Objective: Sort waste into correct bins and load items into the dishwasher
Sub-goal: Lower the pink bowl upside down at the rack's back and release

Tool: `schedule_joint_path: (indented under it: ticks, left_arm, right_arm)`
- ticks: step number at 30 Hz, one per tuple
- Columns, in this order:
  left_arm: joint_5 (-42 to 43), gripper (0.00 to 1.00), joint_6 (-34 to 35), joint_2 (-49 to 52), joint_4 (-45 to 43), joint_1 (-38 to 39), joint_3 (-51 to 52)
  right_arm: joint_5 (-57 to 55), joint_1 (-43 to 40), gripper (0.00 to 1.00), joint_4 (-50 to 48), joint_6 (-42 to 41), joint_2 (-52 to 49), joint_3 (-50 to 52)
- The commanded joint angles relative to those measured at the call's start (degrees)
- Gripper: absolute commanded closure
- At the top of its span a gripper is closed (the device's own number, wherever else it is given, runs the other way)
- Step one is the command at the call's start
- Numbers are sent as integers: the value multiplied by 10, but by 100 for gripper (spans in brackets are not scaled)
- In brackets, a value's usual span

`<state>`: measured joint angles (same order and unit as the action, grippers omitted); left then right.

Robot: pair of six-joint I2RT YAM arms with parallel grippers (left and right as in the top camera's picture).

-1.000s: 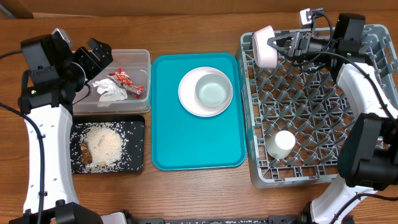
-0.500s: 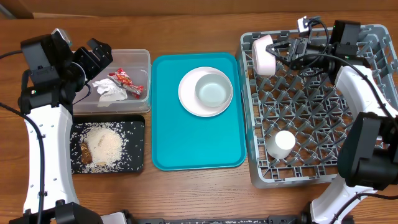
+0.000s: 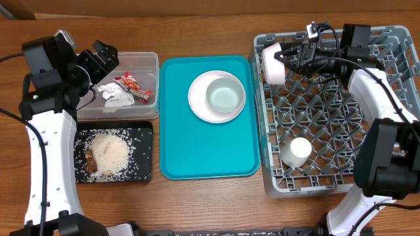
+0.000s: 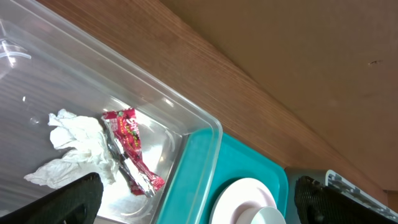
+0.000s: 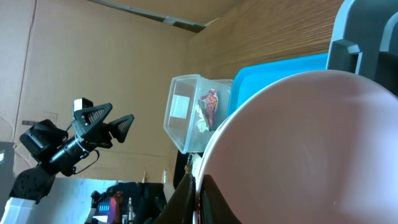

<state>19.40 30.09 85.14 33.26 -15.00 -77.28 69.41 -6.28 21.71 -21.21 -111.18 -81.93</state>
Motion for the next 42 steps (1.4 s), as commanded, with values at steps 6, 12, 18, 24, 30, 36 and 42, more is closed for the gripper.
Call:
schedule_joint_path:
  ticks: [6, 12, 18, 24, 30, 36, 42]
  left_arm:
    - [-5, 0, 4, 3, -1, 1, -6]
    - [-5, 0, 4, 3, -1, 1, -6]
    - [-5, 0, 4, 3, -1, 1, -6]
    - [-5, 0, 4, 3, -1, 1, -6]
    - [-5, 0, 4, 3, -1, 1, -6]
    - [-5, 0, 4, 3, -1, 1, -6]
    - [-5, 0, 4, 3, -1, 1, -6]
  right_arm:
    - [-20, 0, 96, -1, 2, -1, 6]
    - [-27, -1, 96, -1, 1, -1, 6]
    - [-25, -2, 96, -4, -24, -1, 6]
    - [43, -2, 96, -67, -113, -1, 6]
    - [21, -2, 96, -56, -118, -2, 6]
    - [-5, -2, 96, -52, -116, -2, 6]
    - [-45, -2, 96, -31, -99, -2, 19]
